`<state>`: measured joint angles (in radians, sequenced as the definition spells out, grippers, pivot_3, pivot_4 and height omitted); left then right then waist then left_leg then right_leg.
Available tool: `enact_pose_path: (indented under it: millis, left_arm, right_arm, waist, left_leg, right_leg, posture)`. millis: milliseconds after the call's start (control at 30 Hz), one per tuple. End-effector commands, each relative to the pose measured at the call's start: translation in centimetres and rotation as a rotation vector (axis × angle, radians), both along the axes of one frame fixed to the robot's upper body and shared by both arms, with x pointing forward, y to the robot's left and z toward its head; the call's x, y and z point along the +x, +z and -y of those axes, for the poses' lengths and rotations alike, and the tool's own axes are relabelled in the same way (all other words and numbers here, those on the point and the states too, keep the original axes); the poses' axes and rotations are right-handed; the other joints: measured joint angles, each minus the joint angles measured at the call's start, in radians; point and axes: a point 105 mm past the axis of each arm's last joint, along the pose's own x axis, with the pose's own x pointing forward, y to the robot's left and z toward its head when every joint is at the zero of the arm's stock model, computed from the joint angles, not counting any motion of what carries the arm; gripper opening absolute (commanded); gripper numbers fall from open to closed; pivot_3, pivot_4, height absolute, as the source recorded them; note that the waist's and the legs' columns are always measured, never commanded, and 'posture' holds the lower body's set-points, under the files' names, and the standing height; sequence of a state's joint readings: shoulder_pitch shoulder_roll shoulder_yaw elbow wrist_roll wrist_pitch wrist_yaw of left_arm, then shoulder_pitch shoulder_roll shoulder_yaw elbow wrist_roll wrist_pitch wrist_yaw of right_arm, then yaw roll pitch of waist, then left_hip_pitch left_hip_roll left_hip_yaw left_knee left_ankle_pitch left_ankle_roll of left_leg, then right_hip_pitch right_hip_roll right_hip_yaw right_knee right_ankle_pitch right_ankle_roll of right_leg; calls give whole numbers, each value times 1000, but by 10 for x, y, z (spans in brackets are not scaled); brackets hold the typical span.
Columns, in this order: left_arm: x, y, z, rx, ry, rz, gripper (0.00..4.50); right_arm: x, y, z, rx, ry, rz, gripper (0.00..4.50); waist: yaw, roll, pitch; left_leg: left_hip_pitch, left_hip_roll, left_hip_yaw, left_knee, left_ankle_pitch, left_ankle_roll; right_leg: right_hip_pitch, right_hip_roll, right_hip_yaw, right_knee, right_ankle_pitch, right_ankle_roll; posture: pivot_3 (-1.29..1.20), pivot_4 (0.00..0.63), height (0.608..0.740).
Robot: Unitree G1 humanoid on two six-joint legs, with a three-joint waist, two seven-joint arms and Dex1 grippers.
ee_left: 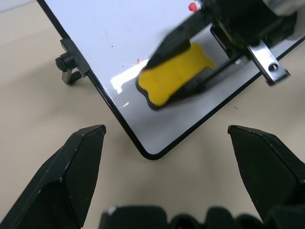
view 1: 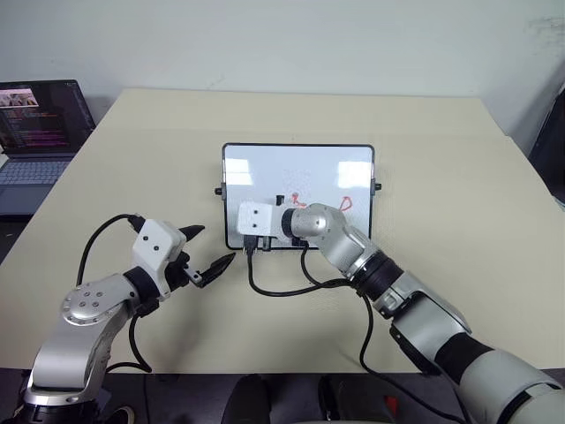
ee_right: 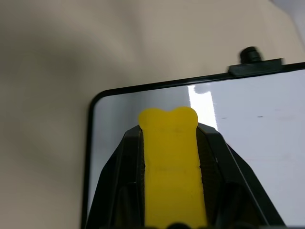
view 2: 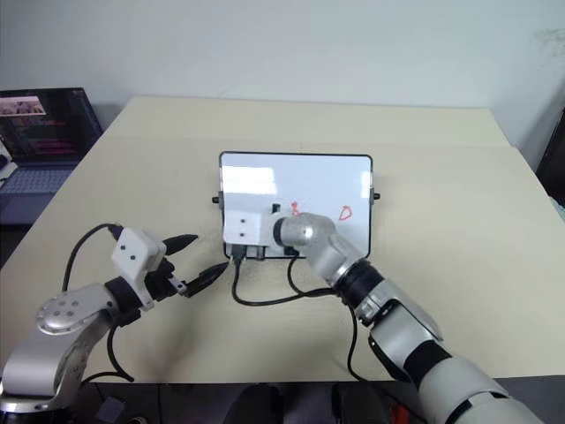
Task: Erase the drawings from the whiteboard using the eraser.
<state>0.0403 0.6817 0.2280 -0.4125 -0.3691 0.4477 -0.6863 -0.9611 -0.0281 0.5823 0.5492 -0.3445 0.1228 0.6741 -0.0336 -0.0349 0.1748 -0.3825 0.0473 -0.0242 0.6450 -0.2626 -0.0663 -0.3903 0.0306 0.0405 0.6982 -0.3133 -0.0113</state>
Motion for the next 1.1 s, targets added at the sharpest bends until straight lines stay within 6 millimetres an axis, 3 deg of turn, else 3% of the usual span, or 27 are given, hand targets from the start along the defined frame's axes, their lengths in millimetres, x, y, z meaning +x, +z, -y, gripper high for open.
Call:
enact_pose_path:
  millis: [33,133,267,400,467,600,700,967,1100]
  left_arm:
    - [0,8,-1,11,4,43,4500]
    - [0,8,0,11,-2,41,4500]
    - [0,9,1,9,-7,43,4500]
    - [0,9,2,7,-11,42,4500]
    - [0,9,3,7,-14,42,4500]
    - [0,9,2,9,-16,39,4500]
    - [0,10,3,9,-19,39,4500]
    - [0,11,3,9,-28,33,4500]
    - [2,12,4,11,-38,32,4500]
  right_arm:
    - [15,30,3,87,-66,104,1120]
    - [25,42,7,115,-104,151,1120]
    - [22,27,10,54,-86,101,1120]
    - [8,0,13,-47,-29,2,1119]
    - [7,-2,15,-57,-28,3,1119]
    - [22,25,12,40,-89,122,1119]
    - [27,32,13,62,-105,145,1119]
    - [14,-7,25,-74,-58,-1,1119]
    - [19,-2,30,-59,-91,23,1118]
  waist:
    - [0,0,0]
    - [0,0,0]
    - [0,0,0]
    - [0,0,0]
    - [0,0,0]
    - [0,0,0]
    - [1,0,0]
    - [2,0,0]
    - [1,0,0]
  left_leg:
    - [0,0,0,0,0,0]
    - [0,0,0,0,0,0]
    - [0,0,0,0,0,0]
    - [0,0,0,0,0,0]
    - [0,0,0,0,0,0]
    - [2,0,0,0,0,0]
    - [2,0,0,1,0,0]
    - [1,0,0,0,0,0]
    - [2,0,0,0,0,0]
  right_leg:
    - [0,0,0,0,0,0]
    - [0,0,0,1,0,0]
    - [0,0,0,0,0,0]
    - [0,0,0,0,0,0]
    - [0,0,0,0,0,0]
    - [1,0,0,1,0,0]
    - [1,0,0,2,0,-1]
    - [1,0,0,0,0,-1]
    - [1,0,0,1,0,-1]
  posture:
    - [0,150,740]
    - [0,150,740]
    - [0,150,740]
    - [0,150,740]
    - [0,150,740]
    - [0,150,740]
    - [0,150,740]
    - [0,150,740]
    - [0,150,740]
